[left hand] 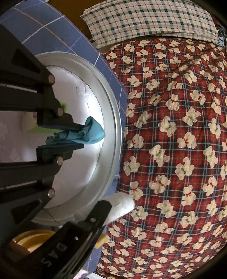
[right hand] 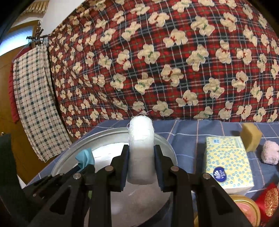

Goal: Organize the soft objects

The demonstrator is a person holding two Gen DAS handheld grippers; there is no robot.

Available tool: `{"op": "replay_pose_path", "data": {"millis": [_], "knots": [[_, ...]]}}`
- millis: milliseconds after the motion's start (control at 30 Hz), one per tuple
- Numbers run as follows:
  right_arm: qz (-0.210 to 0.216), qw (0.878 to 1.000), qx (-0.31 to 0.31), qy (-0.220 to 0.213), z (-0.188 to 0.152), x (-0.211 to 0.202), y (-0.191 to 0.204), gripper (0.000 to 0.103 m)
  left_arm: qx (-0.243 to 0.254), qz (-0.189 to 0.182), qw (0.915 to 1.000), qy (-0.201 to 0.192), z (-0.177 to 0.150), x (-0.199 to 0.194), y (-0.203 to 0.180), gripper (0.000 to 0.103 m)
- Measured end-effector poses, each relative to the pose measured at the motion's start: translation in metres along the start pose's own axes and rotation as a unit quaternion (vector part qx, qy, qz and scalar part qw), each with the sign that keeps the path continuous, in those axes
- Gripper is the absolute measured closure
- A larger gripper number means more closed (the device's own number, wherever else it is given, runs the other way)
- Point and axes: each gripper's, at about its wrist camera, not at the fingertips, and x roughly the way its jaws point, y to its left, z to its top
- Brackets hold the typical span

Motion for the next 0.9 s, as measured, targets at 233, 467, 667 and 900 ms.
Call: {"op": "replay_pose_path", "data": {"millis": [233,467,667,900], "knots": [[-0.013,1.0,-0.002,0.02,-0.005,0.011,-0.006,0.072,0.005,0.025,0.9996,0.013,-0.003,0.009,0.002,0.092],[-0.017,1.0,-0.011,0.021,-0.008,0.014,-0.004,0.072,0.011,0.033,0.9993,0.011,-0.003,0.008,-0.001,0.092],[-0.009,1.0,-0.024,0.017,-0.011,0.015,-0.001,0.072,0.016,0.038,0.9991,0.011,-0.002,0.008,-0.002,0.088],[0.01,1.0,-0.011,-0.002,-0.011,0.004,-0.005,0.039,0.016,0.062,0.9977,-0.021,-0.004,-0.004,-0.005,0.02]]}}
